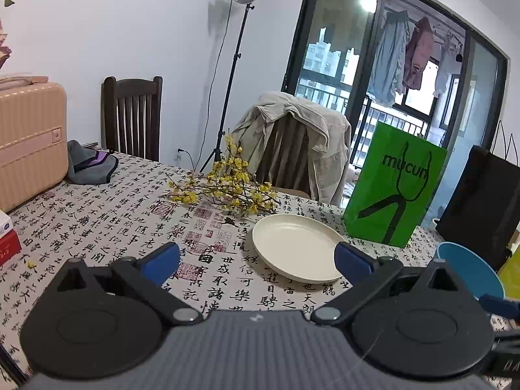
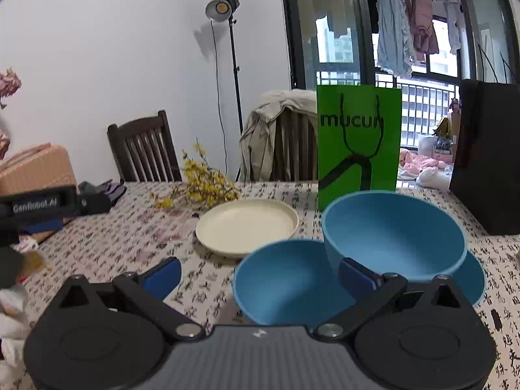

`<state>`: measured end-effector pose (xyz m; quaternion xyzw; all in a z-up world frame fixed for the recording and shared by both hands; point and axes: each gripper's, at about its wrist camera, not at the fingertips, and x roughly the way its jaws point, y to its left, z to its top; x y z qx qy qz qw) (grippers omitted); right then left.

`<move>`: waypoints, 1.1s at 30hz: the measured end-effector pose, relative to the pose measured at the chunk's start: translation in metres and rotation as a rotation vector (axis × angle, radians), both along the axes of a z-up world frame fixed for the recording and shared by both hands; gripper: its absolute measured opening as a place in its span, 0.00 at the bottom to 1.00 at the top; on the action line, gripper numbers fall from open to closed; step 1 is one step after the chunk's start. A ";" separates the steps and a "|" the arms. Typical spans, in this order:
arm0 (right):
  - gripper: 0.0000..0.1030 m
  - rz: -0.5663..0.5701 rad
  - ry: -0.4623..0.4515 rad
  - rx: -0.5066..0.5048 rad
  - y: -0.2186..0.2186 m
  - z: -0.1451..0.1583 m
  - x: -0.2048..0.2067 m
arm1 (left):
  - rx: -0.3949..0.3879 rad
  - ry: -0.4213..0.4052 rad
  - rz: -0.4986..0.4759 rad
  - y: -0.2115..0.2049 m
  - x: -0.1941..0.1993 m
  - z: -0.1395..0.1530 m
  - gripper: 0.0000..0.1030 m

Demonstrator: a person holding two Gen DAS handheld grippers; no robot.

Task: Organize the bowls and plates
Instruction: 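Move both grippers toward the last cream plate beside the yellow flowers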

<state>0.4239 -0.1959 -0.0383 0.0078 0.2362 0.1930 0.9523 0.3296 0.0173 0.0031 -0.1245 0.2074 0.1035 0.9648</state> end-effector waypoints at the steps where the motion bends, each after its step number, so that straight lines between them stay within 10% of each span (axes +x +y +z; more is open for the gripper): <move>1: 1.00 0.000 0.002 0.010 0.001 0.002 0.002 | 0.007 0.000 0.002 0.001 0.001 0.000 1.00; 33: 1.00 -0.118 0.126 0.032 0.043 0.078 0.112 | -0.065 -0.008 0.004 0.045 0.086 0.080 1.00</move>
